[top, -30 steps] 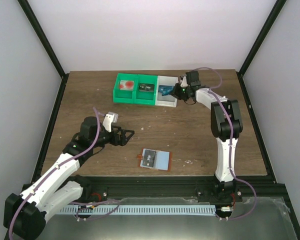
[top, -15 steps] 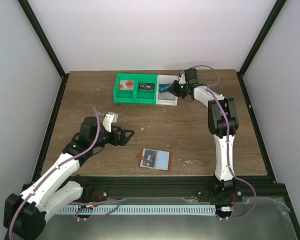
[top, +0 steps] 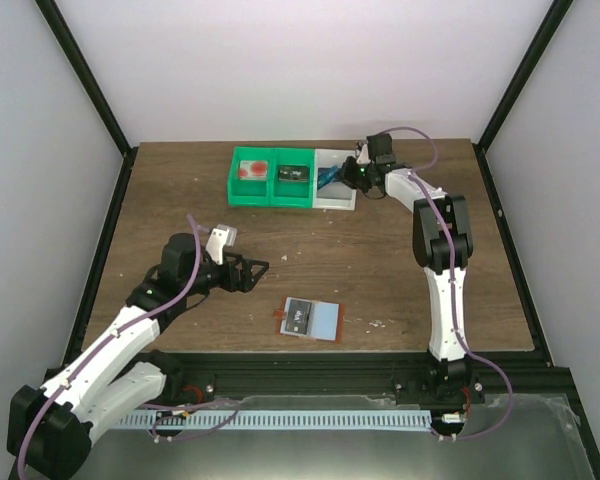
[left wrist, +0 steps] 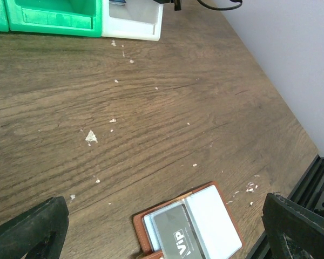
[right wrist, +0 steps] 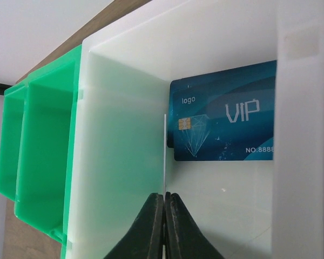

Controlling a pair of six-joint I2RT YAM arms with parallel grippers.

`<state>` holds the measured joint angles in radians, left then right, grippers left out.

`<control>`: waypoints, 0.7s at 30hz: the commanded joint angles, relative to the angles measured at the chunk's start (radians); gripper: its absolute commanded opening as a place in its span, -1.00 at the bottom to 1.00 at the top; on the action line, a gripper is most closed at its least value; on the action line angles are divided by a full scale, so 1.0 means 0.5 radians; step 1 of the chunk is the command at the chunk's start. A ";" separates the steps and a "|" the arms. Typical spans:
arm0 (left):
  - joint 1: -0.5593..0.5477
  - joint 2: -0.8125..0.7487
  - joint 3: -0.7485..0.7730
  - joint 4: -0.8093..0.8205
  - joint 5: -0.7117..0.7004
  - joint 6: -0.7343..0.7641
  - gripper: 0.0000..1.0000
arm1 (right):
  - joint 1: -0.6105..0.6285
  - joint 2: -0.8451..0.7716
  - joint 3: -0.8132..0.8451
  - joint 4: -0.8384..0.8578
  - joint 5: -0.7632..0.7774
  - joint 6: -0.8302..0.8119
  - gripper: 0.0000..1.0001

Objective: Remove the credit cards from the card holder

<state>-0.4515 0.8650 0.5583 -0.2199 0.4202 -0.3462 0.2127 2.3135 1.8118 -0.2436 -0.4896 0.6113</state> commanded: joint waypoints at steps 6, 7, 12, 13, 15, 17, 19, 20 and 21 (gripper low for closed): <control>-0.031 0.006 -0.001 -0.004 -0.006 0.011 1.00 | -0.003 -0.037 -0.015 0.122 0.123 0.119 -0.99; -0.035 0.009 0.000 -0.004 -0.006 0.011 1.00 | -0.002 -0.048 -0.026 0.145 0.127 0.128 -0.99; -0.051 0.015 0.000 -0.006 -0.008 0.008 1.00 | -0.002 -0.029 -0.003 0.159 0.161 0.154 -0.99; -0.054 0.020 -0.001 -0.007 -0.008 0.008 1.00 | -0.002 -0.019 -0.004 0.165 0.159 0.155 -0.99; -0.060 0.026 -0.001 -0.008 -0.009 0.008 1.00 | -0.003 0.012 0.014 0.162 0.151 0.155 -0.98; -0.066 0.032 0.001 -0.011 -0.006 0.008 1.00 | -0.002 0.045 0.041 0.153 0.153 0.147 -0.97; -0.076 0.037 0.003 -0.014 -0.012 0.010 1.00 | -0.003 0.062 0.043 0.175 0.147 0.149 -0.97; -0.081 0.037 0.002 -0.014 -0.014 0.010 1.00 | -0.002 0.070 0.043 0.195 0.141 0.151 -0.97; -0.086 0.038 0.003 -0.014 -0.014 0.010 1.00 | -0.004 0.078 0.046 0.205 0.136 0.156 -0.97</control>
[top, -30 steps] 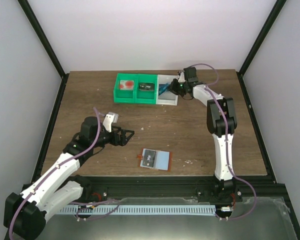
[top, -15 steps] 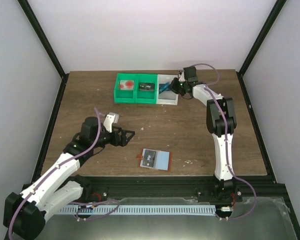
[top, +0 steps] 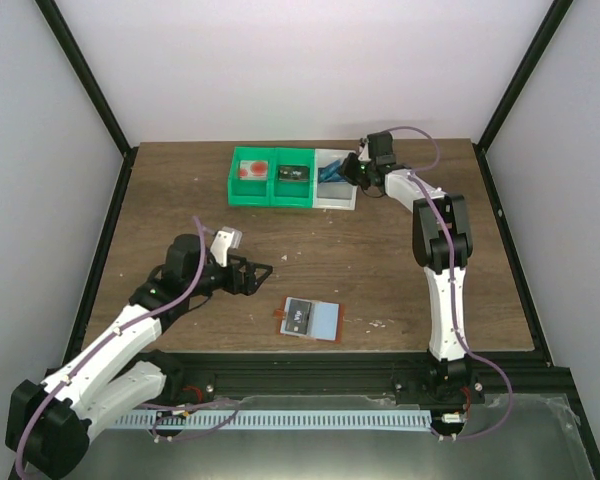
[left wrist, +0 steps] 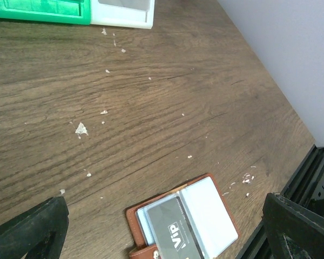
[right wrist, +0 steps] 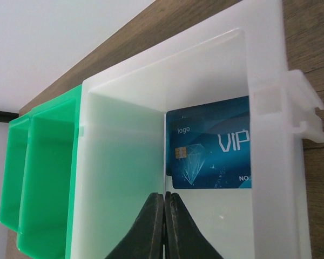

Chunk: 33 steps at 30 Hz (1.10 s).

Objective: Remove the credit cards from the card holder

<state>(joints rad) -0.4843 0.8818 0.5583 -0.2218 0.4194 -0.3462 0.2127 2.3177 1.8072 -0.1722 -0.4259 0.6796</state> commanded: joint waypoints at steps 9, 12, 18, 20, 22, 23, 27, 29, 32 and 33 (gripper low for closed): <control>-0.044 0.016 0.006 -0.021 -0.030 0.013 1.00 | -0.001 0.065 0.098 0.028 0.070 0.079 -0.64; -0.044 0.021 0.009 -0.027 -0.054 0.007 1.00 | 0.001 0.028 0.130 -0.029 0.075 0.080 -0.50; -0.044 0.060 0.085 -0.177 -0.398 -0.209 1.00 | 0.000 -0.092 0.184 -0.112 0.115 0.051 -0.20; -0.044 0.100 0.165 -0.271 -0.489 -0.136 1.00 | -0.004 -0.118 0.231 -0.164 0.123 0.023 -0.10; -0.043 0.130 0.200 -0.328 -0.564 -0.118 1.00 | -0.002 -0.135 0.273 -0.225 0.133 -0.010 0.01; -0.044 0.137 0.202 -0.332 -0.572 -0.118 1.00 | -0.003 -0.148 0.283 -0.247 0.146 -0.034 0.07; -0.044 0.161 0.215 -0.331 -0.479 -0.099 1.00 | -0.005 -0.204 0.289 -0.297 0.147 -0.097 0.28; -0.044 0.172 0.212 -0.320 -0.382 -0.097 1.00 | -0.006 -0.231 0.294 -0.340 0.142 -0.128 0.33; -0.046 0.192 0.196 -0.288 -0.234 -0.104 0.92 | -0.005 -0.306 0.233 -0.411 0.121 -0.174 0.37; -0.047 0.195 0.186 -0.269 -0.193 -0.119 0.89 | -0.005 -0.343 0.180 -0.420 0.102 -0.187 0.39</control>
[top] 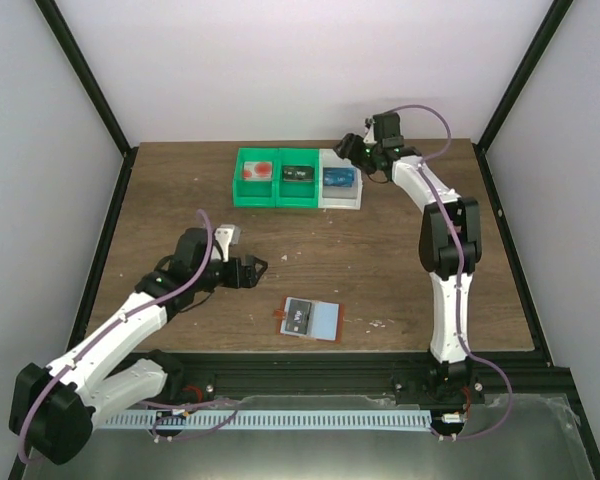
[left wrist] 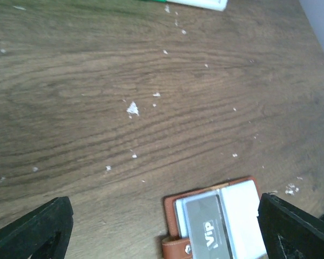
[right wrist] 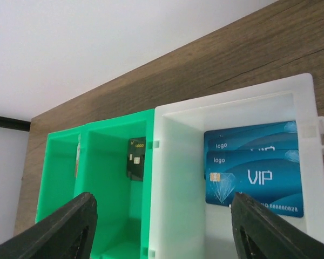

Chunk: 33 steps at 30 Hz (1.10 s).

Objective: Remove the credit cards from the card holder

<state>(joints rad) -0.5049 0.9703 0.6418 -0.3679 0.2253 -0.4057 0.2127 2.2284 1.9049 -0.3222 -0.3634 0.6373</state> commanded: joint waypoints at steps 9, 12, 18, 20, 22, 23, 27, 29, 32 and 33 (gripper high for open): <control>-0.091 0.181 -0.109 0.268 0.514 -0.153 0.37 | 0.006 -0.905 -0.944 0.017 -0.138 -0.115 0.44; -0.134 0.239 -0.191 0.405 0.554 -0.242 0.03 | 0.025 -1.188 -1.283 0.076 -0.183 -0.084 0.43; -0.188 0.328 -0.346 0.695 0.610 -0.370 -0.43 | 0.111 -1.663 -1.804 0.116 -0.198 -0.006 0.36; -0.201 0.366 -0.378 0.749 0.614 -0.387 -0.49 | 0.184 -1.800 -1.955 0.124 -0.193 0.024 0.35; -0.211 0.409 -0.413 0.816 0.615 -0.421 -0.50 | 0.266 -1.925 -2.126 0.152 -0.201 0.070 0.35; -0.220 0.430 -0.435 0.862 0.622 -0.443 -0.50 | 0.310 -1.983 -2.204 0.177 -0.214 0.100 0.35; -0.251 0.526 -0.501 1.033 0.697 -0.507 -0.57 | 0.453 -2.172 -2.483 0.321 -0.257 0.248 0.33; -0.270 0.566 -0.518 1.091 0.707 -0.516 -0.64 | 0.533 -2.228 -2.591 0.393 -0.238 0.320 0.30; -0.282 0.644 -0.547 1.168 0.740 -0.523 -0.79 | 0.673 -2.272 -2.728 0.526 -0.234 0.424 0.26; -0.285 0.670 -0.555 1.189 0.751 -0.527 -0.85 | 0.721 -2.273 -2.767 0.570 -0.229 0.453 0.25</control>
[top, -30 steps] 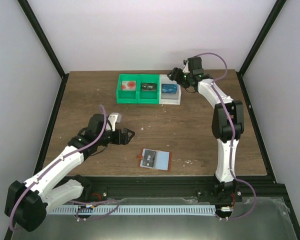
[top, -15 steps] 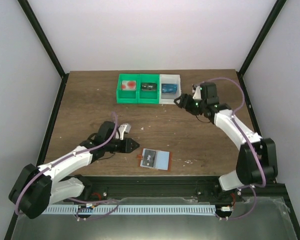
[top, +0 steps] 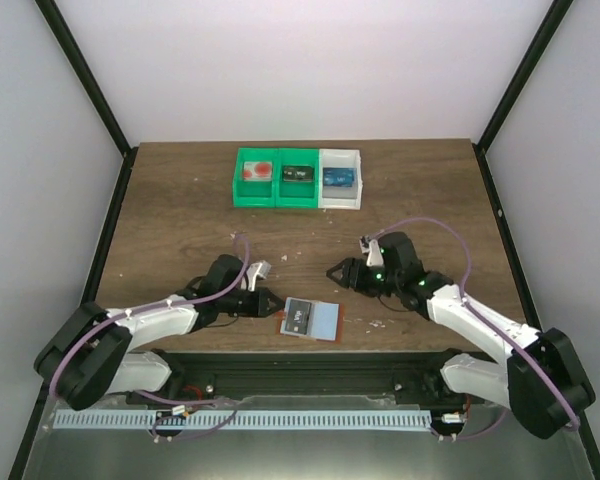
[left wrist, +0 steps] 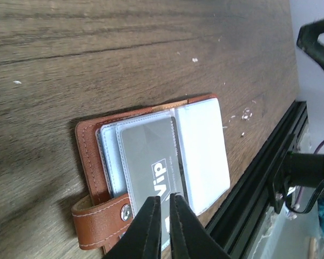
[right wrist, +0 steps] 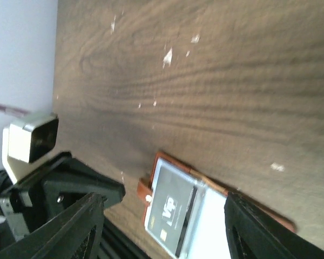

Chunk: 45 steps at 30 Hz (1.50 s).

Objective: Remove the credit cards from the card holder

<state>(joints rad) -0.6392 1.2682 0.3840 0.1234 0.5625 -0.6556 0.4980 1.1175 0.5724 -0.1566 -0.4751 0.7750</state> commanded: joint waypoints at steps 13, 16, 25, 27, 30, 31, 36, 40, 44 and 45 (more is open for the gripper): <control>-0.198 0.236 -0.127 0.372 0.018 -0.111 -0.99 | 0.625 0.286 -0.145 0.501 0.111 0.343 0.23; -0.200 0.241 -0.146 0.377 -0.002 -0.115 -0.99 | 0.669 0.346 -0.164 0.576 0.082 0.335 0.23; -0.197 0.246 -0.173 0.344 -0.040 -0.061 -0.95 | 0.759 0.444 -0.234 0.701 0.099 0.388 0.10; -0.200 0.265 -0.205 0.404 -0.025 -0.080 -0.94 | 0.759 0.441 -0.250 0.706 0.124 0.398 0.08; -0.199 0.269 -0.260 0.467 -0.032 -0.125 -0.89 | 0.759 0.449 -0.262 0.715 0.133 0.400 0.07; -0.199 0.266 -0.279 0.485 -0.038 -0.146 -0.89 | 0.759 0.453 -0.266 0.716 0.127 0.394 0.07; -0.202 0.207 -0.336 0.485 -0.051 -0.201 -0.86 | 0.759 0.417 -0.327 0.735 0.130 0.383 0.06; -0.203 0.140 -0.422 0.595 -0.003 -0.297 -0.85 | 0.759 0.346 -0.394 0.760 0.163 0.401 0.04; -0.202 0.079 -0.433 0.584 0.000 -0.296 -0.85 | 0.757 0.270 -0.435 0.752 0.228 0.440 0.00; -0.204 0.068 -0.430 0.573 -0.005 -0.290 -0.85 | 0.759 0.258 -0.447 0.768 0.234 0.454 -0.01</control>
<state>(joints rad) -0.7341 1.3308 0.1764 0.3985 0.5549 -0.7898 0.8673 1.2861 0.3634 0.1970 -0.3996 0.9756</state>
